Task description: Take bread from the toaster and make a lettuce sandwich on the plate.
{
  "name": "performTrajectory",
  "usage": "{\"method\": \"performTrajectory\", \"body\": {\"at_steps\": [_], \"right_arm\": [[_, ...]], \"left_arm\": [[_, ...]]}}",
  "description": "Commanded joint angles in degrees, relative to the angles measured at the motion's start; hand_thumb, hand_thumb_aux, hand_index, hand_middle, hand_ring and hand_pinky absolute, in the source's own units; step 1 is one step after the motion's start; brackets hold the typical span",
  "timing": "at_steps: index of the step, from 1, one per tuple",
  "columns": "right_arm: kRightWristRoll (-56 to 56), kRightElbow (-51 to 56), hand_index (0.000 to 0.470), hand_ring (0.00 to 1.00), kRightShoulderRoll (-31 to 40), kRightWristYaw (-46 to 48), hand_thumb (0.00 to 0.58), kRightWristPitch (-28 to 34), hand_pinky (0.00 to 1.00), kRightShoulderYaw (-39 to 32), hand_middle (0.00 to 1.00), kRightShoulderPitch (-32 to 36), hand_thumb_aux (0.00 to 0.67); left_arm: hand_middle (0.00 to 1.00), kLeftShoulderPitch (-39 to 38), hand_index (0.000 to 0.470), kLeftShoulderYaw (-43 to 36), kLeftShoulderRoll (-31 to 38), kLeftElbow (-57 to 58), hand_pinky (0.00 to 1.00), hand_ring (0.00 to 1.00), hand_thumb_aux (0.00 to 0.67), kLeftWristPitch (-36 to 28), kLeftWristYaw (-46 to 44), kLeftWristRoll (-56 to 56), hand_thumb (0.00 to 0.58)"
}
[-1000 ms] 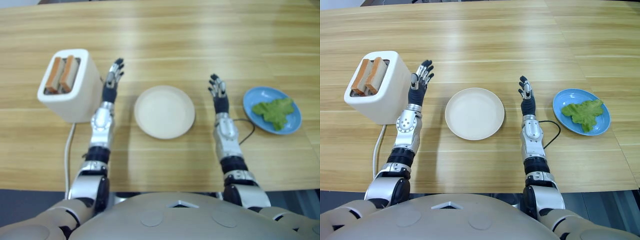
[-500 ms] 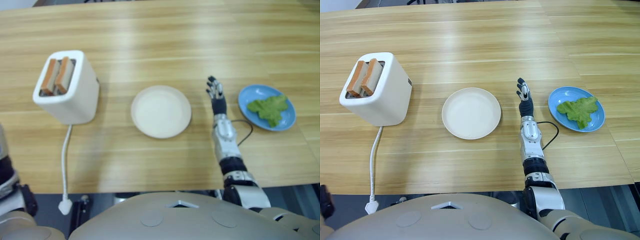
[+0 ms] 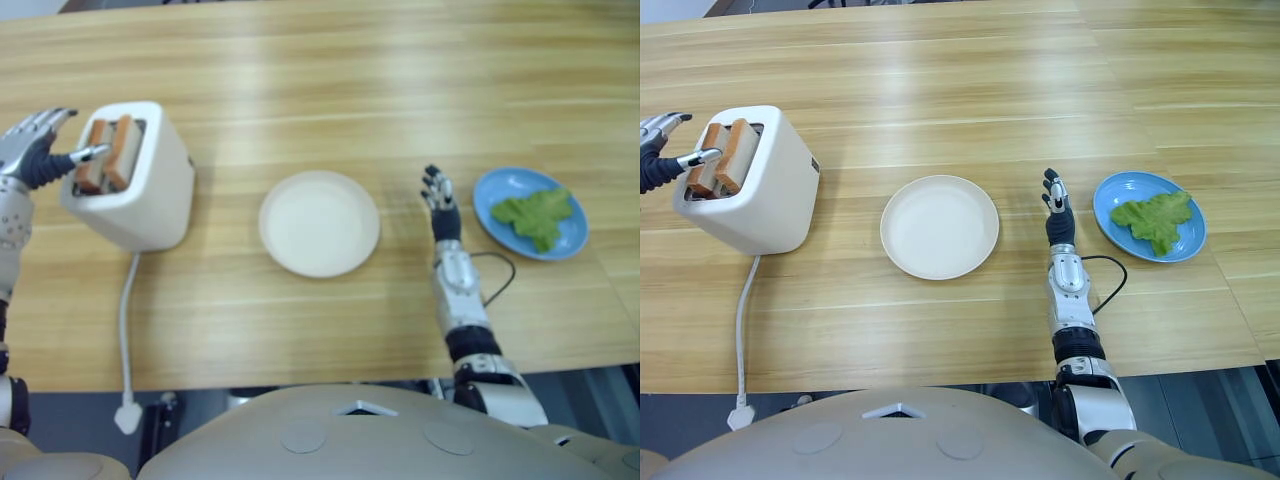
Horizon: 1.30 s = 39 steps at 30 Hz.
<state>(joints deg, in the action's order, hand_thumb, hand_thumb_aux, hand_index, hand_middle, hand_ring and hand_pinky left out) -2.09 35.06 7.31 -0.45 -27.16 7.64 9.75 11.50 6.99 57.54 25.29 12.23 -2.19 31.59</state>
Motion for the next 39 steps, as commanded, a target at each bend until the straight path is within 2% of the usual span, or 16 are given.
{"method": "performTrajectory", "body": {"at_steps": [1,7,18,30,39], "right_arm": [[-0.3,-1.0,0.0,0.0,0.1,0.0,0.0,0.6,0.0,0.6,0.0,-1.0,0.0],[-0.3,-1.5,0.0,0.0,-0.1,-0.1,0.0,0.8,0.0,0.5,0.0,-1.5,0.0],[-0.4,-1.5,0.0,0.0,-0.1,-0.1,0.0,1.0,0.0,0.4,0.0,-1.8,0.0],[-0.5,-1.8,0.0,0.0,0.1,0.0,0.0,1.3,0.0,0.6,0.0,-2.3,0.0],[-1.1,-2.7,0.0,0.0,0.3,0.1,0.0,1.6,0.0,1.1,0.0,-2.9,0.0]], "left_arm": [[0.0,0.2,0.0,-2.7,1.6,3.0,0.0,0.0,0.0,-0.6,0.4,2.6,0.0],[0.0,0.7,0.0,-2.7,3.5,6.1,0.0,0.0,0.0,-0.8,1.1,2.0,0.0],[0.0,0.2,0.0,-1.7,4.7,3.9,0.0,0.0,0.0,-1.4,0.9,0.9,0.0],[0.0,-1.3,0.0,-5.4,3.0,-1.2,0.0,0.0,0.0,-4.1,0.5,4.2,0.0],[0.0,-0.9,0.0,-7.7,4.0,0.0,0.0,0.0,0.0,-7.2,1.9,8.6,0.0]]}}
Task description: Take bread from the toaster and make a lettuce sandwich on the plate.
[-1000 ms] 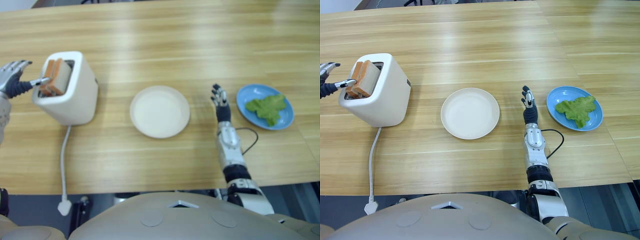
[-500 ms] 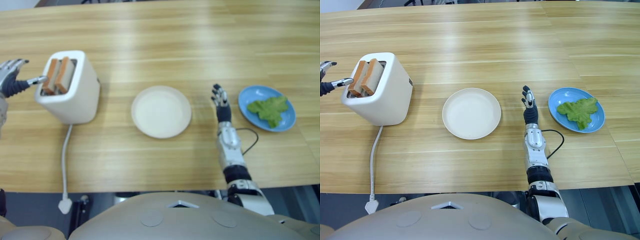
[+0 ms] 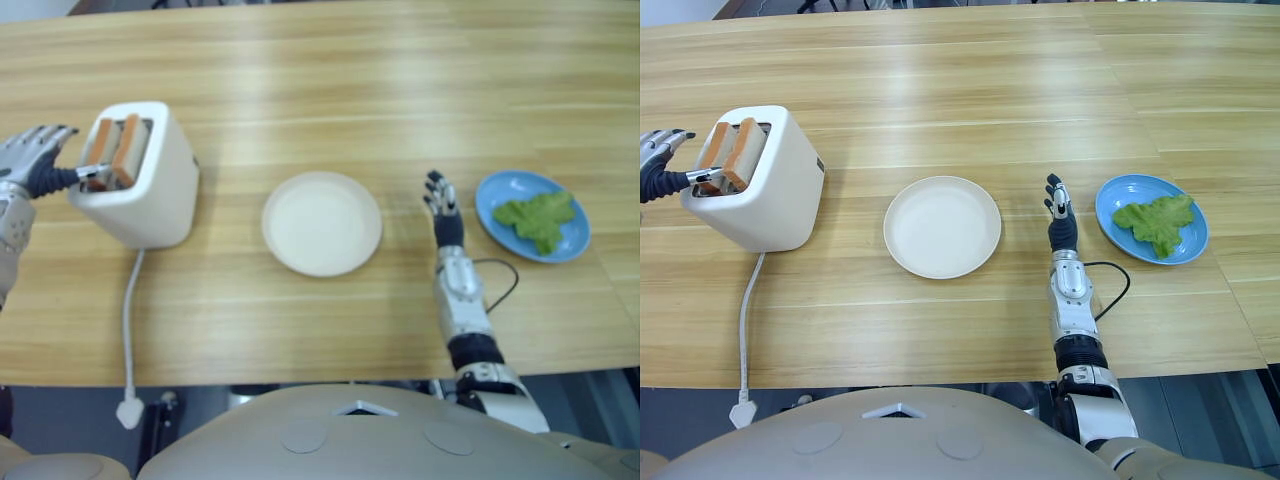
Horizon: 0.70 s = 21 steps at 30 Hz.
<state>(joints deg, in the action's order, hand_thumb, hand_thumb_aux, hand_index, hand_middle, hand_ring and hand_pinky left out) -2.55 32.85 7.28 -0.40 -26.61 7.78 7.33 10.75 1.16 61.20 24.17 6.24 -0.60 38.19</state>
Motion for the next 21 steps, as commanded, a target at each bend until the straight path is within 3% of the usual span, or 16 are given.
{"method": "performTrajectory", "body": {"at_steps": [1,6,7,8,9,10,11,12,13,21], "right_arm": [[-0.6,-0.5,0.0,0.0,0.4,0.1,0.0,1.0,0.0,1.0,0.0,-0.5,0.0],[-0.3,-0.7,0.0,0.0,0.0,0.0,0.0,1.2,0.0,1.4,0.0,-0.6,0.0],[-0.3,-0.7,0.0,0.0,0.0,0.0,0.0,1.2,0.0,1.4,0.0,-0.6,0.0],[-0.3,-0.6,0.0,0.0,0.0,0.1,0.0,1.2,0.0,1.4,0.0,-0.5,0.0],[-0.3,-0.5,0.0,0.0,0.0,0.1,0.0,1.2,0.0,1.4,0.0,-0.5,0.0],[-0.3,-0.4,0.0,0.0,0.0,0.1,0.0,1.1,0.0,1.4,0.0,-0.5,0.0],[-0.2,-0.4,0.0,0.0,0.0,0.0,0.0,1.2,0.0,1.4,0.0,-0.5,0.0],[-0.2,-0.4,0.0,0.0,0.0,0.0,0.0,1.1,0.0,1.5,0.0,-0.5,0.0],[-0.3,-0.2,0.0,0.0,0.1,0.1,0.0,1.1,0.0,1.5,0.0,-0.5,0.0],[-0.2,-0.2,0.0,0.0,0.1,-0.1,0.0,1.1,0.0,1.7,0.0,-0.6,0.0]], "left_arm": [[0.0,-0.2,0.0,-2.0,0.4,1.1,0.0,0.0,0.0,-1.4,0.6,2.5,0.0],[0.0,0.4,0.0,-2.7,-0.3,0.3,0.0,0.0,0.0,-1.8,0.5,3.3,0.0],[0.0,0.4,0.011,-2.8,-0.4,0.0,0.0,0.0,0.016,-1.8,0.3,3.2,0.027],[0.0,0.4,0.036,-2.8,-0.7,-0.3,0.0,0.0,0.053,-1.7,0.1,2.8,0.087],[0.0,0.4,0.088,-2.9,-0.9,-0.6,0.0,0.0,0.129,-1.6,0.0,2.7,0.201],[0.0,0.4,0.088,-3.1,-1.1,-0.8,0.0,0.0,0.129,-1.7,-0.2,2.6,0.201],[0.0,0.3,0.171,-3.2,-1.2,-1.0,0.0,0.0,0.25,-1.7,-0.3,2.6,0.352],[0.0,0.2,0.171,-3.2,-1.4,-1.4,0.0,0.0,0.25,-1.7,-0.5,2.4,0.352],[0.0,0.1,0.251,-3.2,-1.6,-1.7,0.0,0.0,0.365,-1.5,-0.8,2.1,0.46],[0.0,-0.4,0.244,-3.3,-2.9,-3.4,0.0,0.0,0.355,-1.0,-2.2,1.2,0.452]]}}
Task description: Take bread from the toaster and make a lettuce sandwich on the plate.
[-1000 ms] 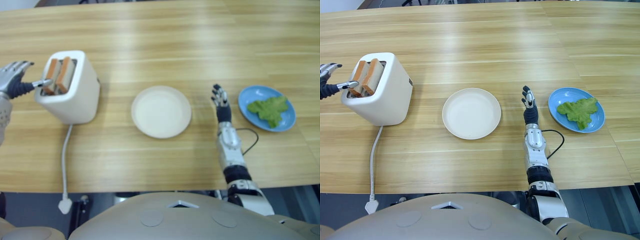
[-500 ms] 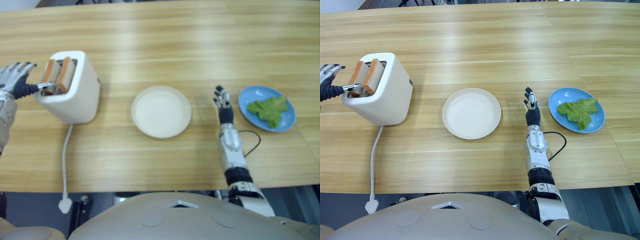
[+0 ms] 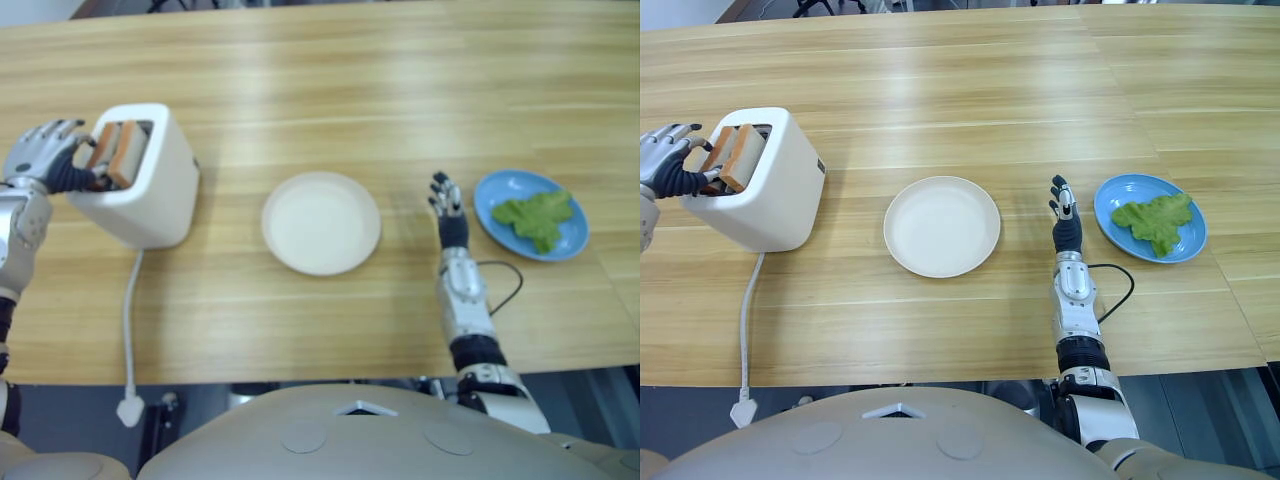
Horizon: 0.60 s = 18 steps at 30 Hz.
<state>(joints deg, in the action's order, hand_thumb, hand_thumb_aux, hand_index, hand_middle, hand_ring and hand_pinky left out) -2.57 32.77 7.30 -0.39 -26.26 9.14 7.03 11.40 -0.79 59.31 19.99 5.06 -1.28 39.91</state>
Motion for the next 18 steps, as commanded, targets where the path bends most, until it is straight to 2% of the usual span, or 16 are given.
{"method": "performTrajectory", "body": {"at_steps": [1,13,14,15,16,17,18], "right_arm": [[-0.1,-0.2,0.0,0.0,0.0,-0.2,0.0,0.7,0.0,0.3,0.0,-0.3,0.0],[-0.3,0.0,0.0,0.0,0.4,-0.1,0.0,0.7,0.0,0.8,0.0,-0.3,0.0],[-0.3,0.2,0.0,0.0,0.4,0.0,0.0,0.7,0.0,0.8,0.0,-0.3,0.0],[-0.3,0.3,0.0,0.0,0.4,0.0,0.0,0.7,0.0,0.8,0.0,-0.2,0.0],[-0.3,0.3,0.0,0.0,0.5,0.0,0.0,0.7,0.0,0.8,0.0,-0.2,0.0],[-0.3,0.3,0.0,0.0,0.5,0.0,0.0,0.7,0.0,0.8,0.0,-0.2,0.0],[-0.3,0.3,0.0,0.0,0.5,0.0,0.0,0.7,0.0,0.8,0.0,-0.2,0.0]], "left_arm": [[0.0,-1.0,0.244,-1.4,-1.0,0.9,0.0,0.0,0.355,0.3,-1.6,-0.6,0.452],[0.0,-0.3,0.236,-1.3,-2.7,3.7,0.0,0.0,0.344,2.0,-4.1,-4.9,0.443],[0.17,-0.2,0.254,-1.2,-3.0,4.0,0.17,0.17,0.37,2.2,-4.5,-5.6,0.464],[0.17,-0.2,0.254,-1.0,-3.2,4.1,0.17,0.17,0.37,2.4,-4.6,-6.2,0.464],[0.97,0.0,0.341,-0.6,-3.5,4.2,0.97,0.97,0.497,2.7,-4.6,-7.0,0.541],[1.0,0.1,0.391,0.0,-3.8,4.1,1.0,1.0,0.57,2.9,-4.5,-8.0,0.567],[1.0,0.3,0.391,0.6,-3.9,3.9,1.0,1.0,0.57,2.9,-4.3,-8.7,0.567]]}}
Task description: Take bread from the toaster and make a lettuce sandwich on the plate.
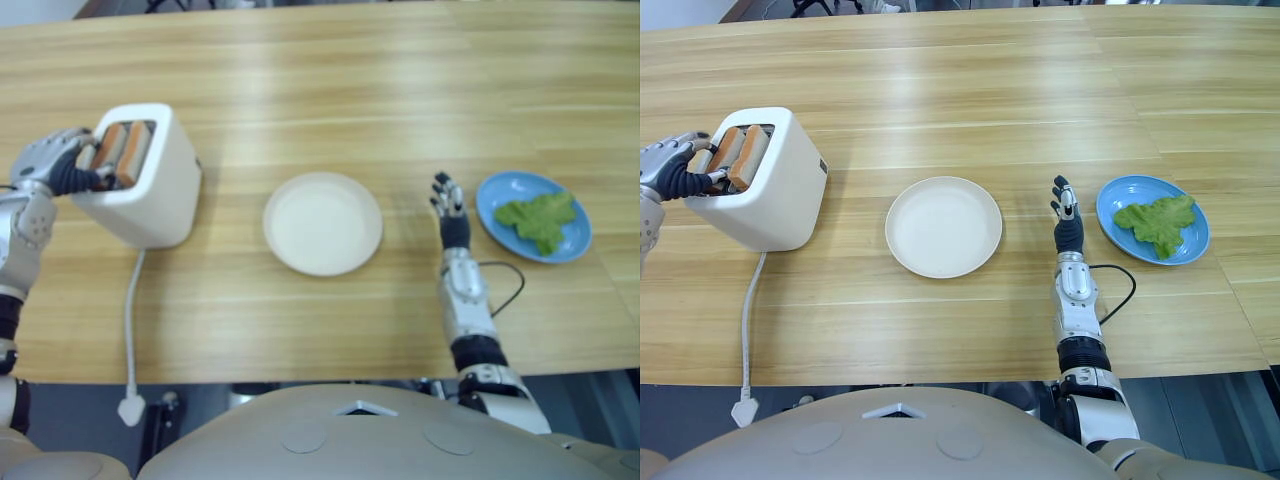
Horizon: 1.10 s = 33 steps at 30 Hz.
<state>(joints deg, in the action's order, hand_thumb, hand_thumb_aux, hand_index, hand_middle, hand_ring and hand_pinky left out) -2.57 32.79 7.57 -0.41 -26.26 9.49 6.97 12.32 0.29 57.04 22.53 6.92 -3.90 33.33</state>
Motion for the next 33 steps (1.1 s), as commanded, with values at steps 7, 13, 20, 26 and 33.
{"method": "performTrajectory", "body": {"at_steps": [7,13,20,26,33], "right_arm": [[-0.3,0.6,0.0,0.0,0.3,0.2,0.0,0.6,0.0,0.6,0.0,0.0,0.0],[-0.2,0.7,0.0,0.0,0.3,0.1,0.0,0.7,0.0,0.6,0.0,-0.2,0.0],[-0.2,0.8,0.0,0.0,0.2,0.1,0.0,0.6,0.0,0.6,0.0,-0.3,0.0],[-0.3,1.2,0.0,0.0,0.1,0.1,0.0,0.6,0.0,0.6,0.0,-0.2,0.0],[-0.3,1.5,0.0,0.0,-0.3,0.0,0.0,0.7,0.0,0.5,0.0,-0.1,0.0]], "left_arm": [[1.0,0.7,0.46,7.4,-3.7,-0.7,1.0,1.0,0.67,1.9,0.1,-10.3,0.58],[1.0,1.4,0.46,12.4,-4.3,-1.9,1.0,1.0,0.67,3.0,1.3,-15.3,0.58],[1.0,2.1,0.46,19.8,-5.9,-5.2,1.0,1.0,0.67,4.4,0.7,-23.9,0.58],[1.0,4.0,0.46,28.1,-8.1,-10.6,1.0,1.0,0.67,4.8,-2.0,-35.9,0.58],[1.0,5.9,0.46,33.1,-11.8,-22.5,1.0,1.0,0.67,-0.5,-7.5,-51.9,0.58]]}}
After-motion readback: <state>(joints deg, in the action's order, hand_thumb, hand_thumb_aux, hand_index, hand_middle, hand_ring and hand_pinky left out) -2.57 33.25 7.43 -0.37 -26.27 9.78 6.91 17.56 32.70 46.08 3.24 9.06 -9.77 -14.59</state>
